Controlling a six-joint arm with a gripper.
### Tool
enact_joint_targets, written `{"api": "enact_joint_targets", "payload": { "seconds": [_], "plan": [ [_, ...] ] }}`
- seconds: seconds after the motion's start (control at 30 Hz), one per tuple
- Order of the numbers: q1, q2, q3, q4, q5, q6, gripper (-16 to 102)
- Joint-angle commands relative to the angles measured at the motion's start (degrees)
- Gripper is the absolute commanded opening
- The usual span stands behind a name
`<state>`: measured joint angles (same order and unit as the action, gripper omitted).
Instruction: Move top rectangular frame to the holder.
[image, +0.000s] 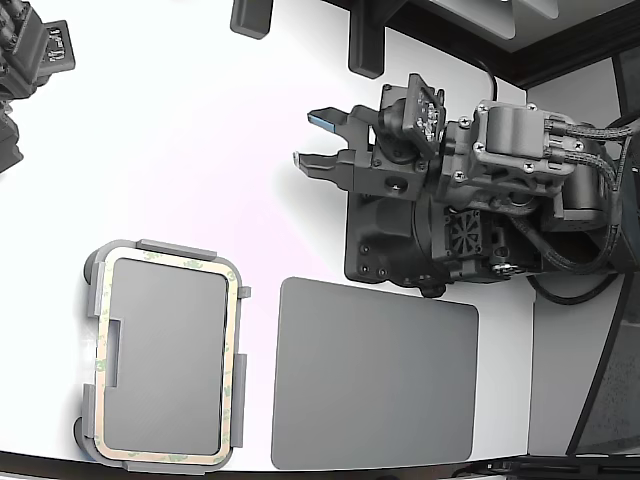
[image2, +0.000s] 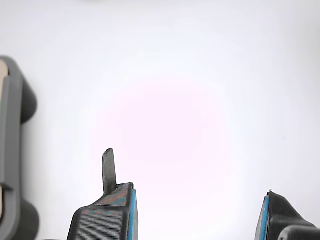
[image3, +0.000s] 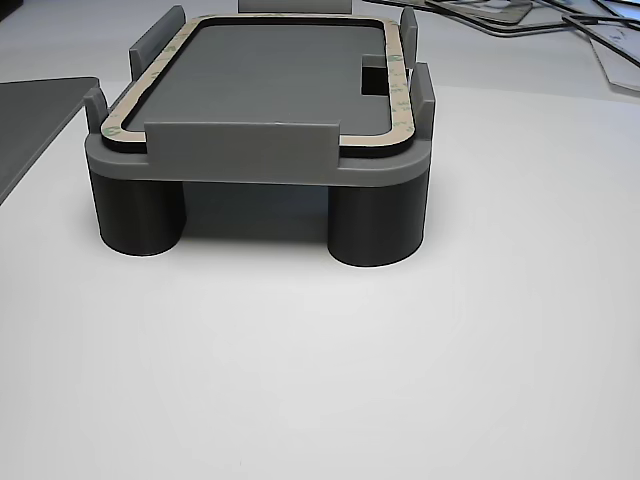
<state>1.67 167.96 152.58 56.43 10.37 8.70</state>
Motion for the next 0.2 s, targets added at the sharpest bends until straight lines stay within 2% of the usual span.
{"api": "enact_joint_targets", "payload": {
  "seconds": [0.0,0.17],
  "plan": [
    [-0.88,1.32,-1.58,-0.44,-0.09,-0.09,100],
    [-0.88,1.32,-1.58,-0.44,-0.09,-0.09,100]
  ]
}}
